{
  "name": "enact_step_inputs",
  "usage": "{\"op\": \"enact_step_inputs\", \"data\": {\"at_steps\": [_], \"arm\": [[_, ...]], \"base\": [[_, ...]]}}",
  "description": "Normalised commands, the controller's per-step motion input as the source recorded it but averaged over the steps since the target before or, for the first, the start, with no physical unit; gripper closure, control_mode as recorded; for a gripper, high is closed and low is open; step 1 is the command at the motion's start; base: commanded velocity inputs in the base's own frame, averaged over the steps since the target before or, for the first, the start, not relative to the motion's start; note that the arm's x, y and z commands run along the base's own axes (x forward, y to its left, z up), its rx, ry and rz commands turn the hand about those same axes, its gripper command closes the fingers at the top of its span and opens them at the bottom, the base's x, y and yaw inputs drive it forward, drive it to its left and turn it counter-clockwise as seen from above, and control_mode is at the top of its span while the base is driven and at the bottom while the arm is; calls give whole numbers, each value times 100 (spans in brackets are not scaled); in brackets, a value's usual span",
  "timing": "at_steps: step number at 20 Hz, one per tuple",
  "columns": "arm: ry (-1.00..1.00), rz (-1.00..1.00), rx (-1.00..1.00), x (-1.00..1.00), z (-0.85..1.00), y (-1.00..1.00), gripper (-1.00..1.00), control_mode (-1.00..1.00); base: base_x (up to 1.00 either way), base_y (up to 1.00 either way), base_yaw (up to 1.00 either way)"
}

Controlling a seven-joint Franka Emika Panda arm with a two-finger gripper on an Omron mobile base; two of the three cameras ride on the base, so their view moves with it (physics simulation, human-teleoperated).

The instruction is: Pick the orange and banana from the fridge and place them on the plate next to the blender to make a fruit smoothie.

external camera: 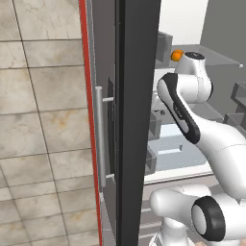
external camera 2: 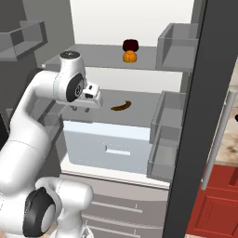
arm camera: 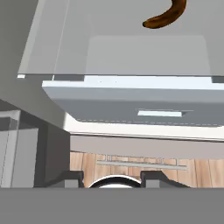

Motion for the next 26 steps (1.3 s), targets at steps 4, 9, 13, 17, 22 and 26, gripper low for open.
{"op": "enact_step_inputs", "data": {"at_steps": [4, 9, 13, 17, 22, 26], "arm": [[0, 0, 0, 0, 0, -3, -100, -100], [-9, -1, 0, 0, 0, -12, -100, -100], [-18, -10, 0, 0, 0, -27, -100, -100], [-20, -12, 0, 0, 2, -60, -100, -100], [-24, -13, 2, 0, 29, -63, -100, -100], [-16, -11, 3, 0, 61, -57, -100, -100]], "base": [[0, 0, 0], [0, 0, 0], [0, 0, 0], [0, 0, 0], [0, 0, 0], [0, 0, 0]]}}
